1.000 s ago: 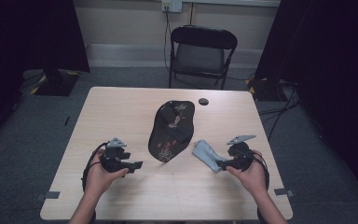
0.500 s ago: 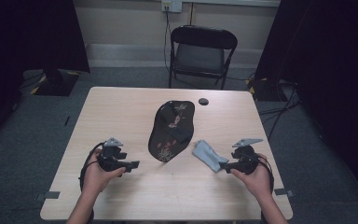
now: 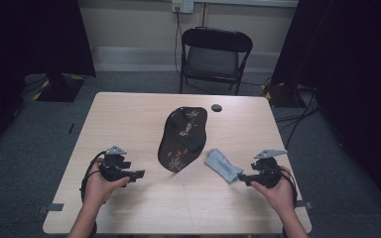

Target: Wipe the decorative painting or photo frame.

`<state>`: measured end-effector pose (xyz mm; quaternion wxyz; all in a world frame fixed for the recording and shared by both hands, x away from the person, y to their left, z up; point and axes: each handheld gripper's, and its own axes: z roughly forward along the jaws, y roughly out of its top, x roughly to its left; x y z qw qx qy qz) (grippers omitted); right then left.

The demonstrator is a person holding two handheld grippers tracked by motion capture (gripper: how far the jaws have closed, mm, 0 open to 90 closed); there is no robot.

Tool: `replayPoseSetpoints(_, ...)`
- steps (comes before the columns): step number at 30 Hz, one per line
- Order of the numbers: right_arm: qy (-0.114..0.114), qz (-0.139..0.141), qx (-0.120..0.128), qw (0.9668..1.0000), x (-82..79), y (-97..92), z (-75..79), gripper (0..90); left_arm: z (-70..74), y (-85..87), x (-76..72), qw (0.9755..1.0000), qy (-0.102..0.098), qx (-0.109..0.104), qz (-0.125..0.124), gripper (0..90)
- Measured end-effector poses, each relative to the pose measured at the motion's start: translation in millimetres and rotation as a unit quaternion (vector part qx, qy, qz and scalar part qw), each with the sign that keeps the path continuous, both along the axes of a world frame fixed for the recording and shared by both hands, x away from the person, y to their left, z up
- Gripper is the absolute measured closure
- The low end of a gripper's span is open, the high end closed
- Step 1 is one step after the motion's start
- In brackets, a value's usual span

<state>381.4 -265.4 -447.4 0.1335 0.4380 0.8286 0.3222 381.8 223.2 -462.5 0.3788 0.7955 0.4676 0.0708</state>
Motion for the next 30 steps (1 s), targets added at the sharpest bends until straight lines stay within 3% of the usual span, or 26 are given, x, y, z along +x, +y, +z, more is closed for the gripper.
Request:
replayPoseSetpoints(10,0.004,-0.006,0.01,0.9999,-5.3,-11.5,-7.8,22.7,-2.2,7.5,-0.1,1.0,0.005,-0.005,0.005,25.3)
replayPoseSetpoints(22,-0.001,-0.013,0.021,0.9997,-10.7,-24.0,-16.8,17.0,-5.9,17.3,-0.2,0.9999,0.009,0.01,0.001,24.0)
replayPoseSetpoints(30,-0.002,-0.014,0.029,0.9995,-15.3,-33.6,-21.2,16.0,-7.5,25.8,-0.9,0.9997,0.012,0.019,0.012,23.4)
